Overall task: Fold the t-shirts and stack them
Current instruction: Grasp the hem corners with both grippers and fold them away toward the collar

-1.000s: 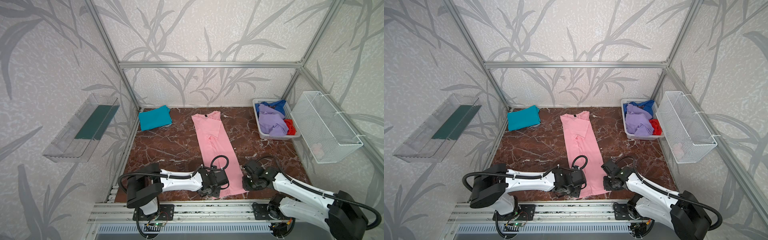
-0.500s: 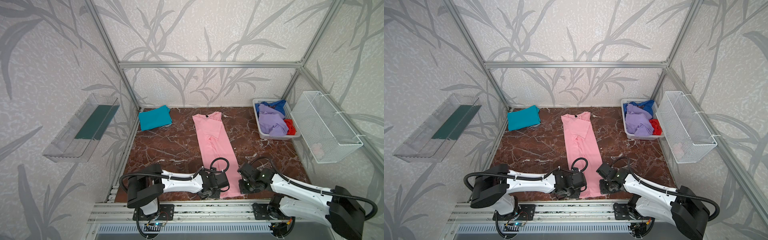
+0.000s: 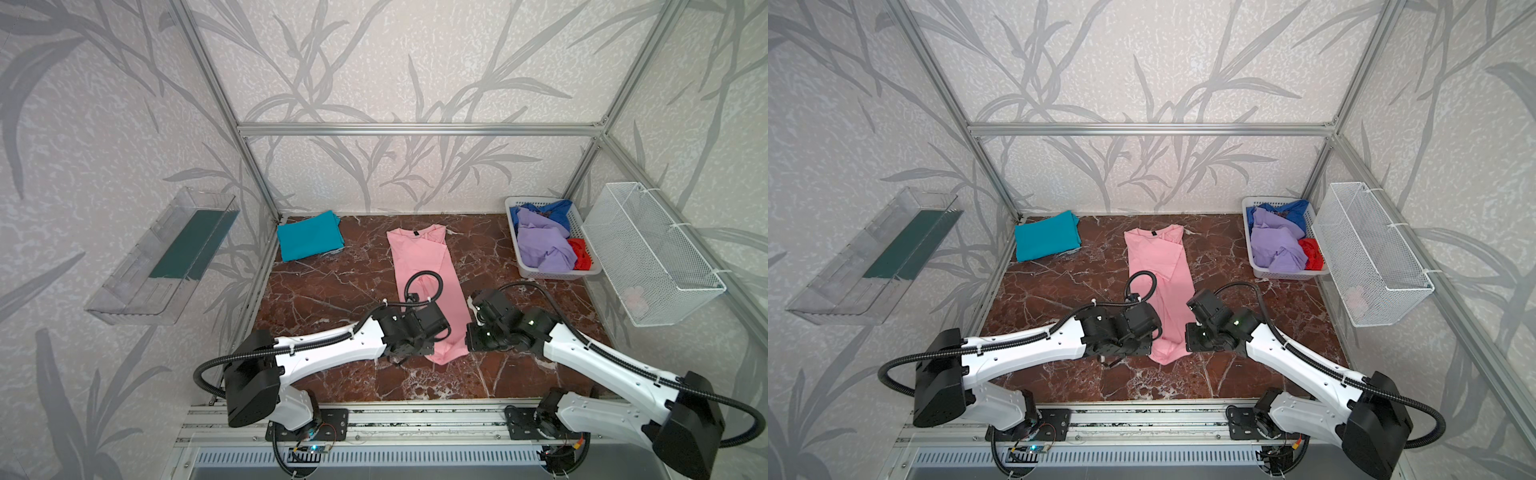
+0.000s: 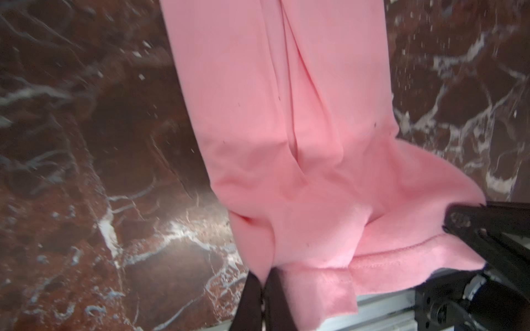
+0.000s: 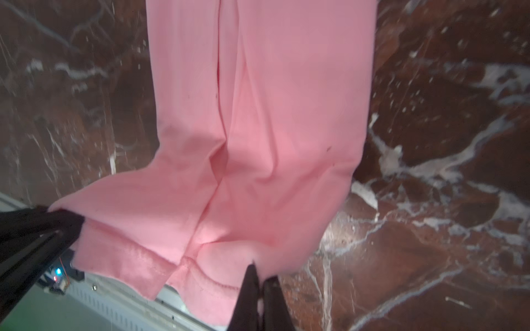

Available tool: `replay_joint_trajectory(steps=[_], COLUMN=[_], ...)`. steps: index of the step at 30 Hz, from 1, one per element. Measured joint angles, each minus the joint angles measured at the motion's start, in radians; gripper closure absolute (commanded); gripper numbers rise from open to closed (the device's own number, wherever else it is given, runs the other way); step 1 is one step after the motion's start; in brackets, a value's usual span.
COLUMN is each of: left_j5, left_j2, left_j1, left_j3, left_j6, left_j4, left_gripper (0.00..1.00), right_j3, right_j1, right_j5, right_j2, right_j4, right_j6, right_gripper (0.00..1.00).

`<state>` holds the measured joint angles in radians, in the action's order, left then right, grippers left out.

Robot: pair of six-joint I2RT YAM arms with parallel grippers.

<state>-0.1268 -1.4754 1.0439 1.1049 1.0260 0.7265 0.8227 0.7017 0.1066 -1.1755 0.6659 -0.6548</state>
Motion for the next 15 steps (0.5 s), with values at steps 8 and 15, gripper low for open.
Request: replay_joint_trajectory(steps=[8, 15], left_j5=[0.0, 0.069], left_j2=[-0.095, -0.352], left_j1=[-0.274, -0.423], left_j3=[0.103, 0.309], left_j6=[-0.154, -0.251], left_j4=[-0.07, -0.111], left_gripper=[1.0, 1.0], right_j3=[0.217, 0.435], right_j1=[-0.167, -0.26], right_j5=[0.045, 0.077], right_j2=[-0.333, -0.608], right_j4=[-0.109, -0.183], right_j6=[0.102, 0.151], right_gripper=[1.0, 1.0])
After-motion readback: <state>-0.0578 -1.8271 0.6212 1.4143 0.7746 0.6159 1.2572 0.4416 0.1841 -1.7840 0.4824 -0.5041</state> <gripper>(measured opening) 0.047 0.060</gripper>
